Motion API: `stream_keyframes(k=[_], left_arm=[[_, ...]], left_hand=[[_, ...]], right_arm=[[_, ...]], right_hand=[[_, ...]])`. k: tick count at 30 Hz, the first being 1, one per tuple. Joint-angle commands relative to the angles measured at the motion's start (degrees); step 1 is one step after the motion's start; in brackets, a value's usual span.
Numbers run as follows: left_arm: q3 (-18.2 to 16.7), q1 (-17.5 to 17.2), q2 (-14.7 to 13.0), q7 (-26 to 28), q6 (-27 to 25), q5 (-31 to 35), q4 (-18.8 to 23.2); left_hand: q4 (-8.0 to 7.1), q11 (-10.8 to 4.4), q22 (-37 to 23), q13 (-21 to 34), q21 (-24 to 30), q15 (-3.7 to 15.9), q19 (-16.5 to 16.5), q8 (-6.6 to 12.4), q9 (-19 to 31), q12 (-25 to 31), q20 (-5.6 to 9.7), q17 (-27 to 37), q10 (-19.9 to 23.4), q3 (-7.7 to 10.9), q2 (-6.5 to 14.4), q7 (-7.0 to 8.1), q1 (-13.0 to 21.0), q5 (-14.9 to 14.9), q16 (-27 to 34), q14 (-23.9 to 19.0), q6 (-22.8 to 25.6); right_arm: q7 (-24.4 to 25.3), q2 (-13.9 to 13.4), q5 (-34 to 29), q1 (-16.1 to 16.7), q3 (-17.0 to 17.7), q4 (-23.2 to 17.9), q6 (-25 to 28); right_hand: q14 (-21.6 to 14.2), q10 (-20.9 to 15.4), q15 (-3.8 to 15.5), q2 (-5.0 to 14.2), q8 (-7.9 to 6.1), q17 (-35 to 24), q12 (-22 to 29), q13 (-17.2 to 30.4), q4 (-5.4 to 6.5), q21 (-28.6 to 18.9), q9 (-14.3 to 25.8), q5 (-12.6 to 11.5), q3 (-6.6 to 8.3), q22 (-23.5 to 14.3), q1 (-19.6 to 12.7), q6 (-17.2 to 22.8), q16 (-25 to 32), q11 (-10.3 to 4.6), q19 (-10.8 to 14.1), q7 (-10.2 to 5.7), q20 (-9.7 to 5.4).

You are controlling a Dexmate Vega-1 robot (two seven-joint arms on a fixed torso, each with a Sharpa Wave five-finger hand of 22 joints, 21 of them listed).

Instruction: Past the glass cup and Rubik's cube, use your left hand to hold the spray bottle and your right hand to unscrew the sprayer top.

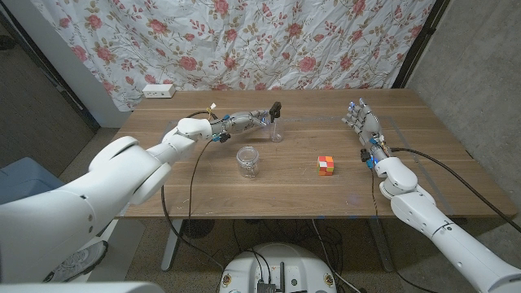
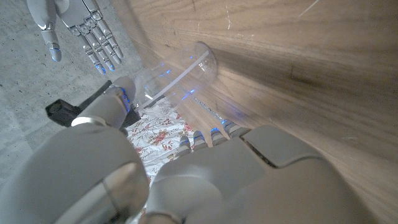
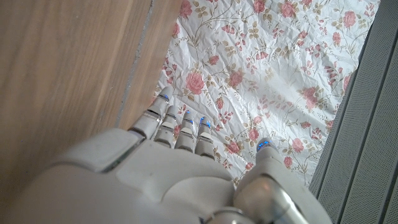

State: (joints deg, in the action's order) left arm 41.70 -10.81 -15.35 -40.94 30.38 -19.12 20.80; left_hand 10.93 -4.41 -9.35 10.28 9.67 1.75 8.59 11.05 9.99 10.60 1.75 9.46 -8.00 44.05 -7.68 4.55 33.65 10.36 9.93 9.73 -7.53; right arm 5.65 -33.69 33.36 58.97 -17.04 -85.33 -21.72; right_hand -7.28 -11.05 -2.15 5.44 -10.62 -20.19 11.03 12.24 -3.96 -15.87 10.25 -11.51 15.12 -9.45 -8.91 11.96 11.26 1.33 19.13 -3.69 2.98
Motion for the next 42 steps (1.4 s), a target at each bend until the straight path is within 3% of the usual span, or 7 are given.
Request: stream_keyframes(k=[1, 25, 31, 42], left_arm=[[2.7, 0.7, 0.9, 3.5, -1.1, 1.6, -0.2], [5.5, 1.5, 3.4, 8.5, -5.0, 1.6, -0.4], [5.2, 1.1, 3.8, 7.9, -4.7, 0.8, -0.4], [3.0, -0.1, 4.8, 5.6, -3.0, -1.3, -0.4]], left_hand=[[-0.20, -0.69, -0.1, 0.1, 0.6, 1.63, -0.2, 0.73, 0.1, 0.8, 3.16, 0.3, 1.1, -0.27, -0.2, 0.19, 1.3, -0.2, 0.6, -0.2, 1.0], [-0.16, -2.04, -0.1, 0.3, 1.2, 4.75, -4.5, 3.17, 0.4, 2.5, 3.57, 0.3, 8.3, -1.14, -1.2, 0.24, 6.2, 0.1, 1.5, -8.5, 9.3], [-0.14, -2.21, -0.1, 0.4, 1.3, 4.96, -5.8, 4.01, 0.6, 2.8, 3.55, 0.3, 10.1, -1.52, -1.4, 0.12, 7.6, 0.2, 1.5, -10.4, 11.9], [-0.09, -3.23, -0.1, 0.7, 1.4, 6.48, -8.6, 5.72, 0.9, 3.3, 4.16, 0.3, 14.1, -2.56, -1.7, 1.26, 10.7, 0.4, 1.8, -14.7, 16.2]], right_arm=[[1.8, -0.7, -0.4, 1.9, 0.6, -2.6, 1.2], [3.8, -0.2, -1.5, 3.1, 0.8, -4.0, 1.3], [4.2, -0.2, -1.4, 3.2, 1.0, -4.5, 1.6], [4.4, -0.2, -1.3, 3.5, 1.3, -4.7, 1.6]], right_hand=[[-0.4, -0.5, -0.03, -0.05, -0.28, 0.1, 0.2, 0.0, -0.24, 0.2, 0.2, -0.2, 0.11, -0.3, 0.4, 0.0, 0.2, -0.06, 0.4, 0.19, -0.06], [-0.4, -0.5, -0.03, -0.07, -0.26, 0.6, 0.3, -0.2, -0.36, 0.8, 0.2, -0.2, 0.27, -0.3, 0.7, -0.1, 0.3, -0.05, 0.7, 0.21, 0.20], [-0.4, -0.5, 0.02, -0.09, -0.26, 0.7, 0.2, -0.3, -0.38, 0.9, 0.2, -0.2, 0.29, -0.3, 0.8, -0.2, 0.3, -0.07, 0.8, 0.21, 0.25], [-0.4, -0.5, 0.09, -0.05, -0.28, 0.9, 0.3, -0.4, -0.43, 1.1, 0.2, -0.2, 0.39, -0.3, 0.9, -0.1, 0.3, -0.13, 0.9, 0.22, 0.37]])
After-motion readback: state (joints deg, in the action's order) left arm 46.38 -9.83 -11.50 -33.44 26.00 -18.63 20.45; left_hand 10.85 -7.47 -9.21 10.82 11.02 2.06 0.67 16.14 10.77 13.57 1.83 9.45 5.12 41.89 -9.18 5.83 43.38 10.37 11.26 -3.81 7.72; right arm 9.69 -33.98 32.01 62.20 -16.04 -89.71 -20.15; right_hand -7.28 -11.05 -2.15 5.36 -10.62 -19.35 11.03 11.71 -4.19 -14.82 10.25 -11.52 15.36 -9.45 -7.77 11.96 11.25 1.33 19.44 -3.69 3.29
